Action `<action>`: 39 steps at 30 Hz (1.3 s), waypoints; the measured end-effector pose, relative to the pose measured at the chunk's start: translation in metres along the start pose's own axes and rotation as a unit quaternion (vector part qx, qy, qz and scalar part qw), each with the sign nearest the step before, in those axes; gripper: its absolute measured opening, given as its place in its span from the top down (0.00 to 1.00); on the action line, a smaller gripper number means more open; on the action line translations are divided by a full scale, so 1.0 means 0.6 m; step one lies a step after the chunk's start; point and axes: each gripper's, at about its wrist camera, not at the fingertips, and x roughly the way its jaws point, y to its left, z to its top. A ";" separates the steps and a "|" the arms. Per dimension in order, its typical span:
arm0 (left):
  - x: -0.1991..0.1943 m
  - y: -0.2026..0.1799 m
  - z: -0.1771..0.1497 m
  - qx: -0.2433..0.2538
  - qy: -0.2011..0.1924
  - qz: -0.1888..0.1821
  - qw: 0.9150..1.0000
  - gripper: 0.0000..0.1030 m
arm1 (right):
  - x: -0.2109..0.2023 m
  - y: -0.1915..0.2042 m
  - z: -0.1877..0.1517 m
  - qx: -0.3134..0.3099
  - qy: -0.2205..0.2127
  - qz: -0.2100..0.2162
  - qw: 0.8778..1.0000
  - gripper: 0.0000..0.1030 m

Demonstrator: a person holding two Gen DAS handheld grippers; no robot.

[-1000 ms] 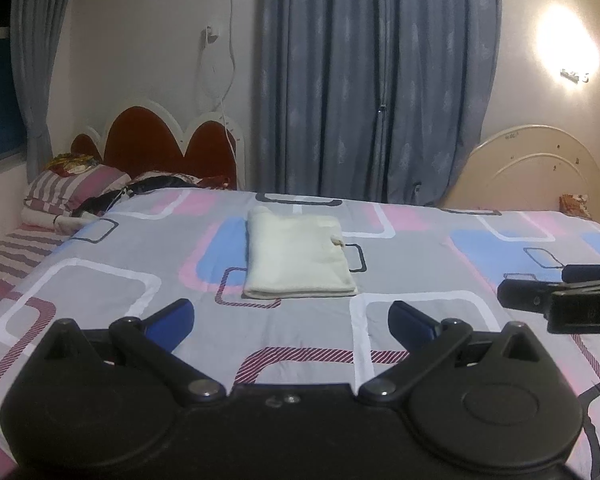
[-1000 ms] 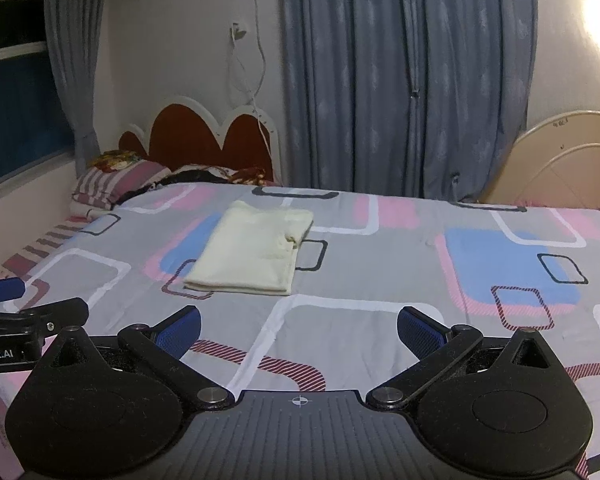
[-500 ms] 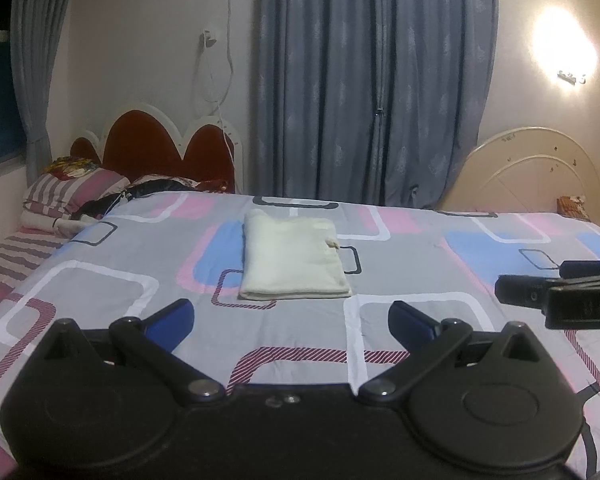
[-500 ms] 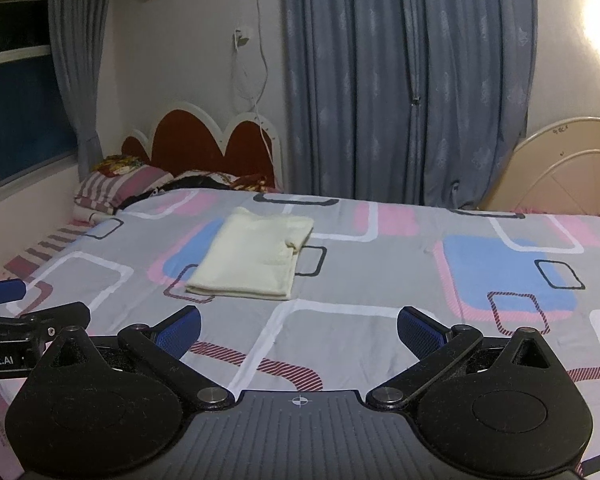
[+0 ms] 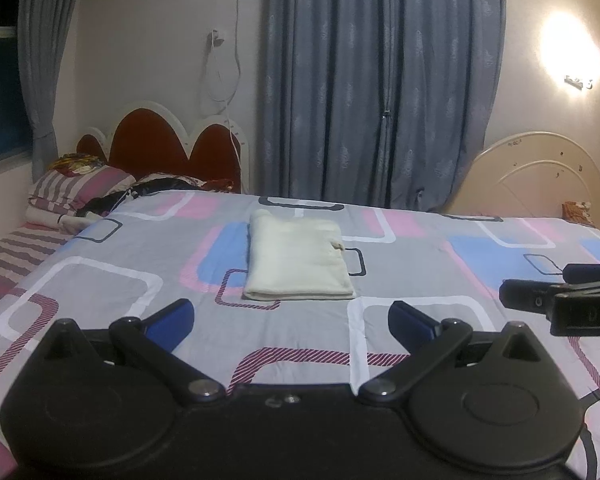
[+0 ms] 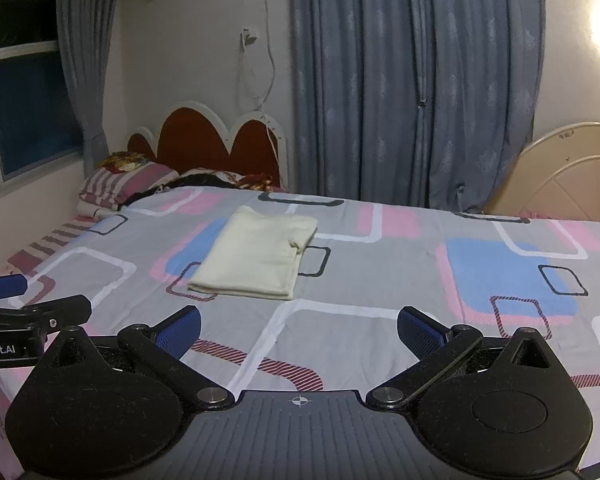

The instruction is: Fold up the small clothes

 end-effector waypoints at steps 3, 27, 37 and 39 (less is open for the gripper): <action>0.001 0.000 0.001 0.000 0.000 0.001 1.000 0.00 | 0.001 -0.003 0.000 0.000 0.000 0.001 1.000 0.00; -0.002 -0.005 -0.001 -0.004 -0.002 0.006 1.000 0.00 | 0.005 -0.017 0.002 -0.003 0.000 0.003 1.000 0.00; -0.003 -0.006 -0.002 -0.002 -0.004 0.003 1.000 0.00 | 0.006 -0.017 0.004 -0.005 -0.002 0.003 1.000 0.00; -0.003 -0.005 -0.002 -0.003 -0.004 0.003 1.000 0.00 | 0.007 -0.018 0.004 -0.006 -0.002 0.004 1.000 0.00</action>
